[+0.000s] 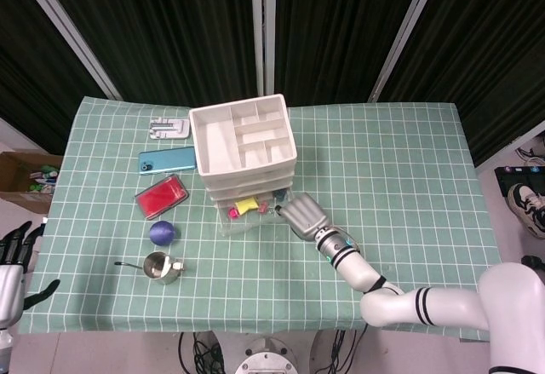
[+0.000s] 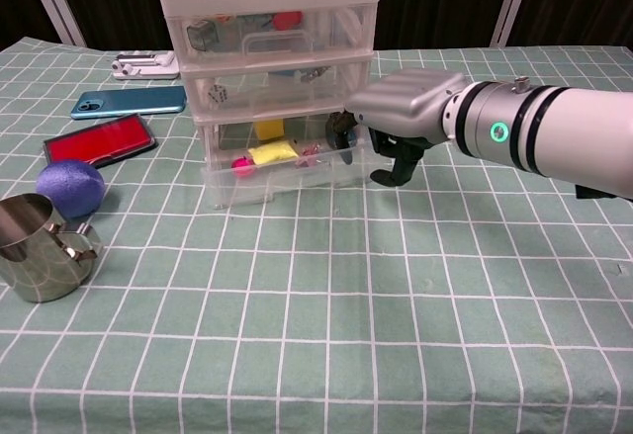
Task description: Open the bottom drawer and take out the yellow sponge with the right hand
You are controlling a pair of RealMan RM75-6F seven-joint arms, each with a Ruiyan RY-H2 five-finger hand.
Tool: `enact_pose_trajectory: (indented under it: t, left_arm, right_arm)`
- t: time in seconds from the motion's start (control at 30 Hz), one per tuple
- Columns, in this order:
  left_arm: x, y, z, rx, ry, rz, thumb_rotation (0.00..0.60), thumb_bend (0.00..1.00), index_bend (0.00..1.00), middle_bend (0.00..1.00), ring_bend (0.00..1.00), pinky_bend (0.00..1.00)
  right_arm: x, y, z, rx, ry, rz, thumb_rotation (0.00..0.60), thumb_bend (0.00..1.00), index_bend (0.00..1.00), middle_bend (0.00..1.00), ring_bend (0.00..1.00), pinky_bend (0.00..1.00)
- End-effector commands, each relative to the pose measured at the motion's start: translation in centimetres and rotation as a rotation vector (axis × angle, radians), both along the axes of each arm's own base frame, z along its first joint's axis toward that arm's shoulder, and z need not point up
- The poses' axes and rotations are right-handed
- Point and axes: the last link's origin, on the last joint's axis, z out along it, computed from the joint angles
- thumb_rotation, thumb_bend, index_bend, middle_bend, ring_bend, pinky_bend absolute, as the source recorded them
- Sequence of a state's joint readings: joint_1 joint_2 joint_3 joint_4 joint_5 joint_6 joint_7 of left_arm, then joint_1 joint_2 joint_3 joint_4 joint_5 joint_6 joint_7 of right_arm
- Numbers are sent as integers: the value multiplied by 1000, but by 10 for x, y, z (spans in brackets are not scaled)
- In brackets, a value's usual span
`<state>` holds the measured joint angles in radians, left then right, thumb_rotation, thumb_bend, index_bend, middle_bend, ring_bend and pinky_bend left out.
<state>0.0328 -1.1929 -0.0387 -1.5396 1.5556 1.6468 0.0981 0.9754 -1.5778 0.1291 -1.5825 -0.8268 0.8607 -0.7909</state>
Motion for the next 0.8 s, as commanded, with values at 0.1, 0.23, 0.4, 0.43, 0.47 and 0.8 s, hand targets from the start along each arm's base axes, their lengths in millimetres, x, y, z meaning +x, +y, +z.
enact_pose_trajectory:
  t: [0.1, 0.23, 0.4, 0.43, 0.47, 0.8]
  left_arm:
    - [0, 1, -1, -3, 0, -1, 600, 0, 137, 80, 107, 189]
    - [0, 2, -2, -6, 0, -4, 600, 0, 137, 80, 107, 189]
    - [1, 2, -2, -6, 1, -5, 600, 0, 137, 80, 106, 190]
    - [1, 2, -2, -6, 0, -5, 600, 0, 137, 80, 107, 190]
    - [1, 2, -2, -6, 0, -4, 600, 0, 137, 80, 107, 189]
    - [-1, 2, -1, -5, 0, -1, 600, 0, 137, 80, 107, 189]
  right_arm:
    - [-9, 16, 8, 41, 5, -15, 600, 334, 397, 911, 894, 964]
    - [-12, 24, 12, 54, 11, -8, 600, 334, 397, 911, 894, 965]
    - [-14, 28, 15, 63, 9, -16, 600, 335, 397, 911, 894, 965]
    - [-14, 28, 15, 66, 8, -19, 600, 335, 397, 911, 894, 964]
    - [-14, 29, 15, 69, 7, -21, 600, 335, 397, 911, 894, 964]
    - [-13, 30, 23, 45, 7, 11, 600, 328, 212, 911, 889, 962]
